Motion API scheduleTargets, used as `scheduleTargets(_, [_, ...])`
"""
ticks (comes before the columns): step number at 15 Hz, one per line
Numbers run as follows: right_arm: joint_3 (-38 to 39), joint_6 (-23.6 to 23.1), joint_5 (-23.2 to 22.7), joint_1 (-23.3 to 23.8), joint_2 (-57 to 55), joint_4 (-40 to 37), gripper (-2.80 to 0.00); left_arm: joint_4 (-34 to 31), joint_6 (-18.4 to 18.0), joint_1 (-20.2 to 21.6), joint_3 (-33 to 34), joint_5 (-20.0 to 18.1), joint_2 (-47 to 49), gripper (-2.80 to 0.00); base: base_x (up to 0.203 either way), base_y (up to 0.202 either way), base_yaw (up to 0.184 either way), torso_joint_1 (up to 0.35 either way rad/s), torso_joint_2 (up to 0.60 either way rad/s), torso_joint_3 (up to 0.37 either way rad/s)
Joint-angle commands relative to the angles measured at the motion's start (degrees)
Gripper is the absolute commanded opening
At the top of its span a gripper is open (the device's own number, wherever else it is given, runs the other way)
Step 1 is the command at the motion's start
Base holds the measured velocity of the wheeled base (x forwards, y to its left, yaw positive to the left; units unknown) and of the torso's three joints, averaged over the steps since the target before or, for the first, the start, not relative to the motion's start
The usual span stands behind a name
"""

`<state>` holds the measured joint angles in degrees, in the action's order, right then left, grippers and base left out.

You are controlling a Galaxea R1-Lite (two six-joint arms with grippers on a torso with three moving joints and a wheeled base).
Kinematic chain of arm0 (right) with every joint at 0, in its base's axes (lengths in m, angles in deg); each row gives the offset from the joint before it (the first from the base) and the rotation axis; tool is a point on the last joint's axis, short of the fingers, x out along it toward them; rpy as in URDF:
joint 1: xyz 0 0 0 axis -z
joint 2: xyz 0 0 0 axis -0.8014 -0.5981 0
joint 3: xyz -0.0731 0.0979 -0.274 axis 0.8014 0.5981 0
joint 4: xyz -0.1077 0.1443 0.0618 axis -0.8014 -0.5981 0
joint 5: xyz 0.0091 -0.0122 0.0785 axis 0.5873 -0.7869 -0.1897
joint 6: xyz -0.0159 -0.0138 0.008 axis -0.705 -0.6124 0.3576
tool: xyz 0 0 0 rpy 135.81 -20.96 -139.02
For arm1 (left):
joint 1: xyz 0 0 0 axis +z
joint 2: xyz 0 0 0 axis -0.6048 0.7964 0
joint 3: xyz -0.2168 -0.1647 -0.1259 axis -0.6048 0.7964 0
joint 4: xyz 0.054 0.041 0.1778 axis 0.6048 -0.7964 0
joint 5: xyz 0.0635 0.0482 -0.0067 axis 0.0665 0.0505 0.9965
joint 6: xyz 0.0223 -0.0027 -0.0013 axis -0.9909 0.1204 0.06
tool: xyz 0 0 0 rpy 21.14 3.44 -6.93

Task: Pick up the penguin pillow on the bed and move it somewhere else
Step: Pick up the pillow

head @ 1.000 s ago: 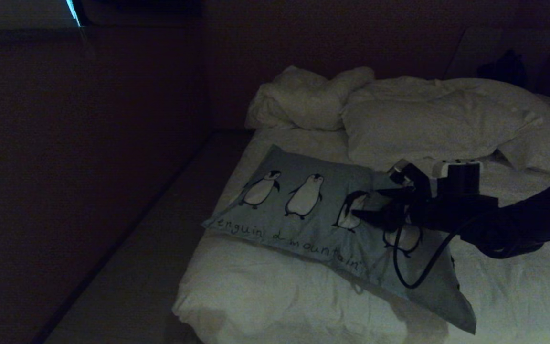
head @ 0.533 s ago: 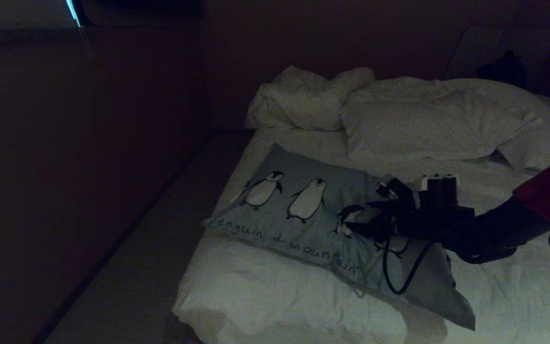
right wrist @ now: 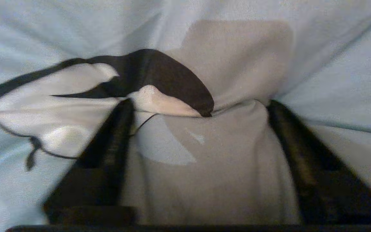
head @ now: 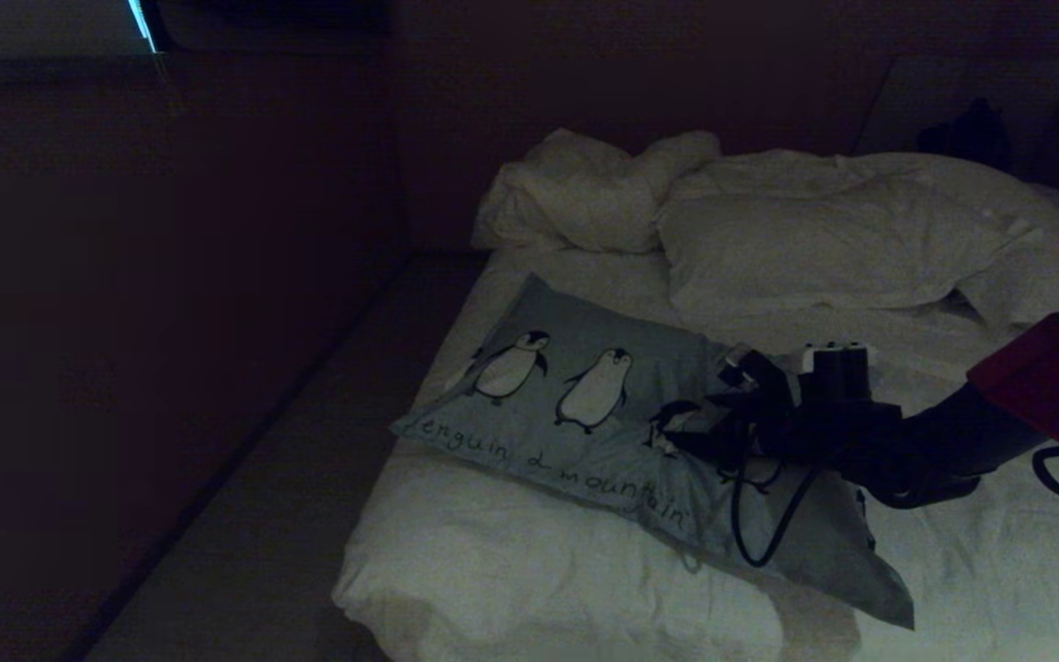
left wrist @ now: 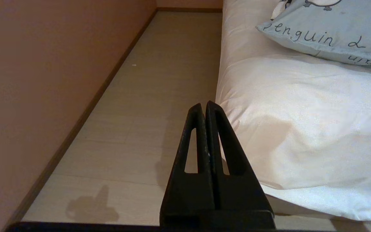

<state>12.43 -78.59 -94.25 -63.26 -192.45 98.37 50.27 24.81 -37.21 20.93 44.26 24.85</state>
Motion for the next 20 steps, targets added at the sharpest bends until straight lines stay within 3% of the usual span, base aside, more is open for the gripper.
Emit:
scheduleTargets(1, [-0.19, -0.04, -0.14, -0.02, -0.04, 0.16, -2.8, 0.0, 0.02, 0.0, 0.09, 0.04, -0.02, -2.8, 0.0, 0.0, 0.0, 0.0, 0.0, 0.0])
scheduleTargets(20, [3.42, 1.55, -1.01, 0.68, 14.01, 0.27, -2.8, 0.0, 0.02, 0.0, 0.09, 0.04, -0.02, -2.8, 0.0, 0.0, 0.0, 0.0, 0.0, 0.0])
